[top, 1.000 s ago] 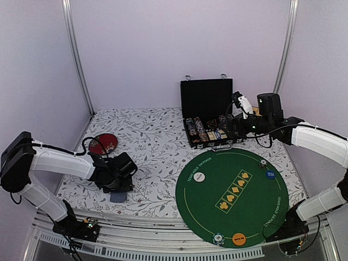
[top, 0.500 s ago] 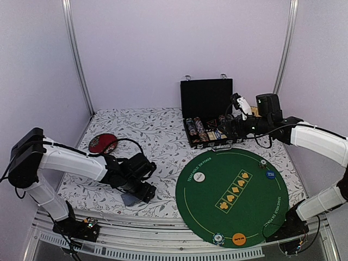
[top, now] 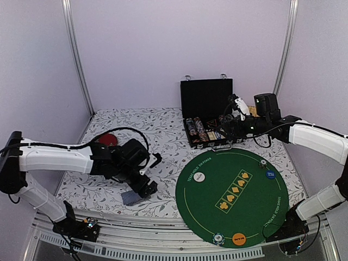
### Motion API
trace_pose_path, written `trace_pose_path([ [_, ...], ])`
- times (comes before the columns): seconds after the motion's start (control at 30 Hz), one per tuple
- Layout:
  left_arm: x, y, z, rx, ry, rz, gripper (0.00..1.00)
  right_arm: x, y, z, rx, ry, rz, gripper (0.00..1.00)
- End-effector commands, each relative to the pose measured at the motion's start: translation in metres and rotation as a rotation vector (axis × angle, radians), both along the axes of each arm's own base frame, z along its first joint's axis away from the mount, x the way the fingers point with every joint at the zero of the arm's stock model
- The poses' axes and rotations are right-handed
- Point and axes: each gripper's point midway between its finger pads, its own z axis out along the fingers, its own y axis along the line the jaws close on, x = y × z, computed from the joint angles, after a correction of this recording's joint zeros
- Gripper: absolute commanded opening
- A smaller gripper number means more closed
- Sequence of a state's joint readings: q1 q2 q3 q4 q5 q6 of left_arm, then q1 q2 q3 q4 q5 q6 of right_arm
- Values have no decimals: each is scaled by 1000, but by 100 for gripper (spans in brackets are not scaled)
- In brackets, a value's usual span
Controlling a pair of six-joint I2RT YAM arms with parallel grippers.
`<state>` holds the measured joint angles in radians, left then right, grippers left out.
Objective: Distribute texas hold em gaming equipment
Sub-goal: Move the poker card to the center of the board.
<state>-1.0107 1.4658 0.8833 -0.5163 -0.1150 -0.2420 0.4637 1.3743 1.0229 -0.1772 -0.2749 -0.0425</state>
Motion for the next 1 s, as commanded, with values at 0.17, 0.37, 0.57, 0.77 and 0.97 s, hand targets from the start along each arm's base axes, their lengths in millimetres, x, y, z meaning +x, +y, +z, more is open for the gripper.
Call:
trace_pose_path([
  [0.17, -8, 12, 68, -5, -81, -110, 98, -4, 6, 16, 30, -5, 33, 99],
  [0.37, -18, 12, 94, 65, -17, -99, 98, -16, 11, 28, 70, -20, 81, 99],
  [0.57, -12, 11, 106, 226, -102, -345, 98, -26, 13, 40, 102, -38, 103, 99],
  [0.77, -36, 48, 52, 420, 46, -462, 98, -30, 11, 44, 123, -64, 100, 99],
  [0.97, -38, 55, 18, 405, 59, -483, 98, -26, 13, 29, 100, -19, 95, 99],
])
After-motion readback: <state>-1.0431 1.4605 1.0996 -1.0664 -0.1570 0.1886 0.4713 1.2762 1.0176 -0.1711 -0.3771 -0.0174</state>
